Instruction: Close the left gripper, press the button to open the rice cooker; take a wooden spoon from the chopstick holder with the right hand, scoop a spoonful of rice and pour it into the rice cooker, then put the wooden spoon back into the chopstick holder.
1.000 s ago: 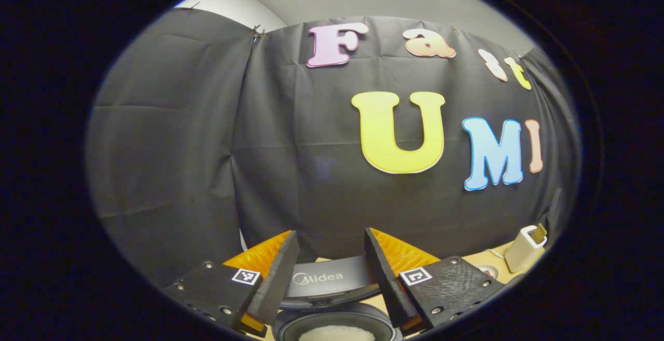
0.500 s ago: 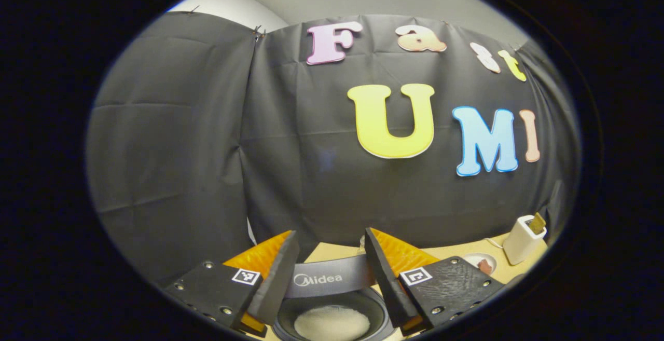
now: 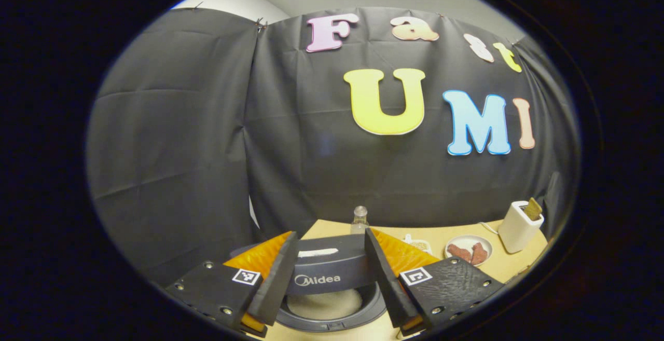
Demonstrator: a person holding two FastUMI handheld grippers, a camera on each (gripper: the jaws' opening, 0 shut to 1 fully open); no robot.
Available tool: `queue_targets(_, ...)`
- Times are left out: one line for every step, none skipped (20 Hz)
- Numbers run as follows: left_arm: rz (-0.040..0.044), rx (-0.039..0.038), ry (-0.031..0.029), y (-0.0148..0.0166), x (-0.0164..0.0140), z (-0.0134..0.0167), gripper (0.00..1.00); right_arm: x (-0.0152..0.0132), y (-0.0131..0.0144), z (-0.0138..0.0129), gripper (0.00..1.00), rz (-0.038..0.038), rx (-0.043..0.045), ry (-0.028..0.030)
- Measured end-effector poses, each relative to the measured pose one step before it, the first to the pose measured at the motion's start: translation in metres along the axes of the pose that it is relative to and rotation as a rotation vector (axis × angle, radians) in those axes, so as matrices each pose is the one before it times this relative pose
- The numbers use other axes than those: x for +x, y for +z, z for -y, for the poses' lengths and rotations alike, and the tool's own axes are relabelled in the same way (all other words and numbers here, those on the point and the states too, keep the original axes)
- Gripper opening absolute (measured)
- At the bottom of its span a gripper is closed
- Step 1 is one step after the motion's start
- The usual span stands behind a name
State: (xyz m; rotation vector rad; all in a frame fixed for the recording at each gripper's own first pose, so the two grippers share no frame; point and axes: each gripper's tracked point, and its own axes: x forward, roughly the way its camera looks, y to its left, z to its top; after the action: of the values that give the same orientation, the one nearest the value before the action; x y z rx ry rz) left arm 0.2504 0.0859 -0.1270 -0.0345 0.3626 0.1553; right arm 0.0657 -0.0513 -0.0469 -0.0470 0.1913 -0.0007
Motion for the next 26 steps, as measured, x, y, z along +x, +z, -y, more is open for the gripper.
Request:
queue_targets(-0.00557, -0.00382, -0.00002, -0.00575, -0.00261, 0.0014, 0.81, -0.00114, -0.00139, 0.00167, 0.98, -0.0012, 0.0001, 0.00218)
queue_targets(-0.00566, -0.00068, 0.00048, -0.0079, -0.00367, 0.00076, 0.81, -0.0016, -0.00078, 0.00121, 0.98, -0.00132, 0.00052, 0.00284)
queue_targets(-0.00694, 0.00077, 0.00016, -0.00727, -0.00257, 0.00122, 0.81, -0.00076, -0.00102, 0.0011, 0.98, -0.00139, 0.00044, 0.00276)
queue_targets(-0.00922, -0.00217, -0.00037, -0.00633, -0.00149, 0.00125, 0.81, -0.00091, -0.00042, -0.00024, 0.98, -0.00029, 0.00018, 0.003)
queue_targets(-0.01135, -0.00498, -0.00017, -0.00708, -0.00166, 0.00078, 0.81, -0.00093, -0.00078, 0.00125, 0.98, -0.00122, -0.00148, 0.00277)
queue_targets(-0.01176, -0.00539, -0.00078, -0.01028, -0.00038, 0.00047, 0.81, -0.0011, -0.00024, 0.00016, 0.98, -0.00082, -0.00237, 0.00264)
queue_targets(-0.0105, -0.00183, -0.00005, -0.00801, -0.00104, 0.00062, 0.81, -0.00076, -0.0015, 0.00087, 0.98, -0.00257, -0.00331, 0.00218)
queue_targets(-0.0098, 0.00075, -0.00016, -0.00885, 0.00133, 0.00156, 0.81, -0.00113, -0.00103, 0.00098, 0.98, -0.00294, -0.00329, 0.001)
queue_targets(-0.00378, 0.00185, 0.00023, -0.00547, -0.00152, 0.0006, 0.81, -0.0003, -0.00128, 0.00081, 0.98, -0.00165, -0.00229, -0.0003)
queue_targets(-0.00074, 0.00347, 0.00018, -0.00555, 0.00087, -0.00045, 0.83, -0.0007, 0.00009, 0.00088, 0.98, -0.00201, -0.00161, -0.00058)
queue_targets(-0.00108, 0.0029, 0.00149, -0.00304, -0.00032, 0.00016, 0.83, -0.00089, -0.00097, 0.00108, 0.98, -0.00177, -0.00083, 0.00039)
queue_targets(-0.00205, 0.00221, 0.00244, -0.00398, 0.00107, 0.001, 0.81, -0.00075, -0.00065, 0.00044, 0.98, -0.00246, -0.00126, -0.00032)
queue_targets(-0.00355, 0.00093, 0.00271, -0.00462, 0.00113, -0.00059, 0.81, -0.00092, -0.00107, 0.00126, 0.98, -0.00199, -0.00135, -0.00097)
queue_targets(-0.00618, 0.0007, 0.00227, -0.00485, 0.00084, 0.00004, 0.83, -0.0007, -0.00015, 0.00011, 0.94, -0.00173, -0.00085, -0.00015)
queue_targets(-0.00724, 0.00174, 0.00093, -0.00544, 0.00097, -0.00024, 0.81, 0.00029, -0.00063, -0.00012, 0.98, -0.00102, -0.00046, -0.00078)
queue_targets(-0.00633, 0.00333, 0.00062, -0.00616, 0.0017, 0.00195, 0.81, -0.00058, -0.00016, -0.00026, 0.98, -0.0016, -0.00055, 0.00016)
queue_targets(-0.00459, 0.00453, -0.00076, -0.00322, 0.00203, 0.00053, 0.83, -0.00137, -0.00082, 0.00029, 0.98, -0.00261, 0.00011, 0.00147)
queue_targets(-0.00679, 0.00178, -0.00139, -0.00482, 0.00014, -0.00062, 0.83, -0.00023, -0.00027, -0.00021, 0.98, -0.0019, 0.00012, 0.00213)
queue_targets(-0.00998, -0.00245, -0.00066, -0.00546, 0.00127, 0.00092, 0.83, 0.00037, -0.00048, 0.00022, 0.98, -0.00115, -0.002, -0.00063)
queue_targets(-0.01197, -0.00213, 0.00096, -0.00535, 0.00186, -0.00004, 0.83, -0.00012, 0.00021, 0.00022, 0.98, -0.00119, -0.0021, -0.00084)
queue_targets(-0.0136, 0.00315, 0.00137, -0.00475, 0.00085, -0.00008, 0.83, -0.00038, -0.00053, -0.00021, 0.98, 0.00033, -0.00112, 0.00026)
queue_targets(-0.01345, 0.00576, 0.00226, -0.00649, 0.00181, 0.00124, 0.83, -0.00045, 0.0005, -0.00029, 0.98, -0.0012, -0.00024, -0.00004)
queue_targets(-0.01751, 0.00524, 0.00215, -0.00633, 0.00161, 0.00044, 0.84, 0.0003, 0.0003, -0.00063, 0.98, 0.00076, 0.00052, 0.00106)
queue_targets(0.01266, 0.00346, 0.00334, 0.00094, -0.00002, -0.00056, 0.84, -0.00056, 0.00083, 0.00083, 0.98, 0.00058, 0.00063, -0.00091)
queue_targets(0.00612, 0.00196, 0.00164, 0.00191, 0.00004, -0.00173, 0.82, -0.00019, -0.00013, 0.0, 0.98, -0.0003, -0.0001, 0.00005)
queue_targets(-0.00727, -0.00331, 0.0022, -0.00258, -0.0001, 0.00001, 0.84, -0.00017, -0.00005, 0.00014, 0.98, 0.00005, -0.00054, -0.00115)
